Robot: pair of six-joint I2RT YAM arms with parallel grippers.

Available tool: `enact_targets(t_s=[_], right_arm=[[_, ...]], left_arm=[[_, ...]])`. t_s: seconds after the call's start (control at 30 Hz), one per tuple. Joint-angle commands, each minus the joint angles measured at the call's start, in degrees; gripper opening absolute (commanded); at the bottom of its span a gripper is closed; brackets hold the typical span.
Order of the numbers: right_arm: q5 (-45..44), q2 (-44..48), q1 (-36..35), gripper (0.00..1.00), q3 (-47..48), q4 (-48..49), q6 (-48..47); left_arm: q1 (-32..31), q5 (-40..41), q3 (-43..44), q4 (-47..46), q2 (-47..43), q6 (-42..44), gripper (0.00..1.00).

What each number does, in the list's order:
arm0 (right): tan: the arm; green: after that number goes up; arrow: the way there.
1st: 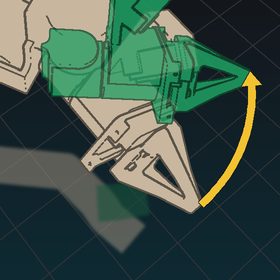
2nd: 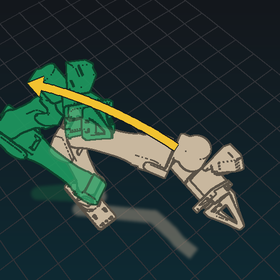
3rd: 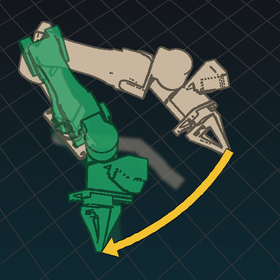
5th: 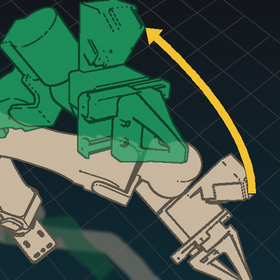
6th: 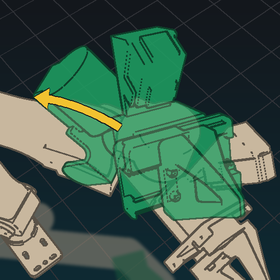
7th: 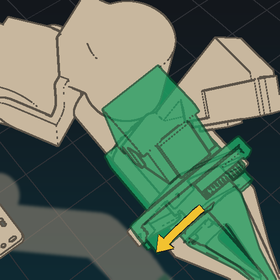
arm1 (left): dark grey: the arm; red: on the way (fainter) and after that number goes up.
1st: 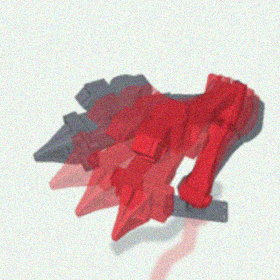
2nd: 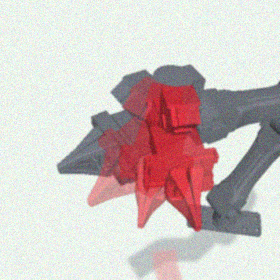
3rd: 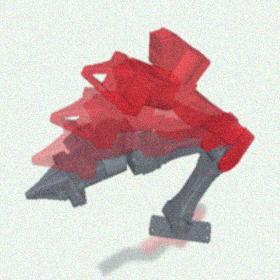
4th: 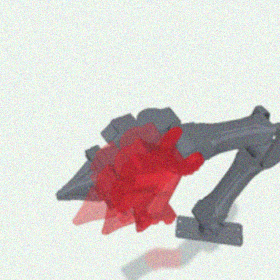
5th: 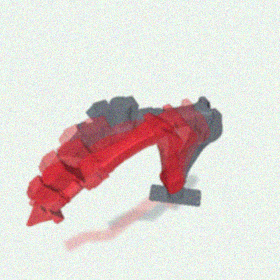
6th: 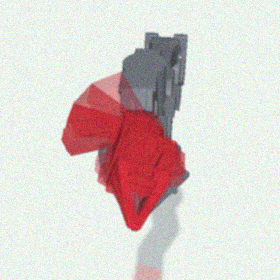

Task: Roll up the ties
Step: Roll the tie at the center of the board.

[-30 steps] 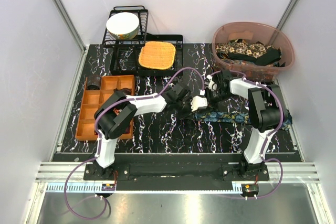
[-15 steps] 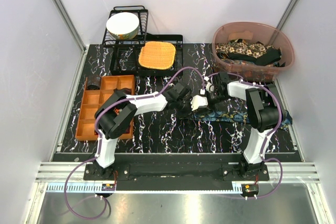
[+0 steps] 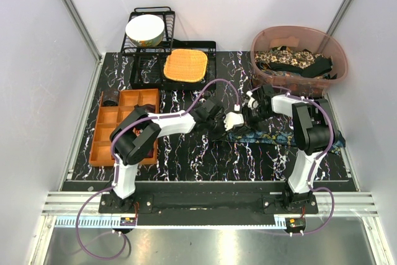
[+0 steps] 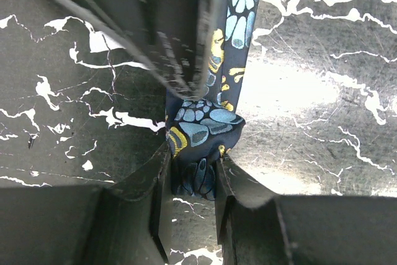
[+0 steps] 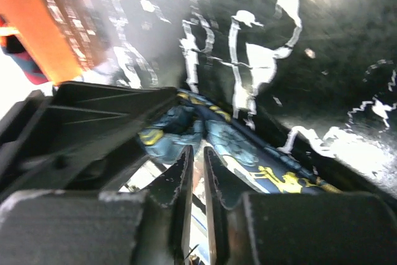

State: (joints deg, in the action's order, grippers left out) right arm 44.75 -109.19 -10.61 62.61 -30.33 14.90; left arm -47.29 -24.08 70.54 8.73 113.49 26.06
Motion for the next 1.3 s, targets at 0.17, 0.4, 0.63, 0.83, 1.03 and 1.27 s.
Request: enact_targets(t_s=[0.17, 0.4, 0.63, 0.83, 1.03, 1.27], right_arm=[[-11.0, -4.4, -2.6, 0.10, 3.2, -6.8, -2.7], [-15.3, -5.7, -2.6, 0.07, 3.7, -7.8, -2.5], [-14.2, -5.7, -2.5, 0.04, 3.8, -7.6, -3.0], [-8.2, 0.0, -2.6, 0.13, 4.5, -9.0, -5.0], [-9.4, 6.7, -2.2, 0.34, 6.4, -9.2, -6.6], [-15.9, 1.3, -2.2, 0.73, 11.1, -11.5, -17.3]], left_arm=[[1.7, 3.6, -4.3, 4.0, 3.1, -1.8, 0.13], [4.1, 1.6, -6.3, -0.5, -0.7, -4.4, 0.20], [4.5, -0.4, -6.4, -2.9, -2.0, -6.1, 0.18], [4.6, -1.8, -5.4, 0.4, 2.2, -1.7, 0.04], [4.7, -1.8, -6.6, 0.8, 2.4, 1.4, 0.02], [4.7, -1.8, -6.2, 1.4, 2.6, 2.5, 0.02]])
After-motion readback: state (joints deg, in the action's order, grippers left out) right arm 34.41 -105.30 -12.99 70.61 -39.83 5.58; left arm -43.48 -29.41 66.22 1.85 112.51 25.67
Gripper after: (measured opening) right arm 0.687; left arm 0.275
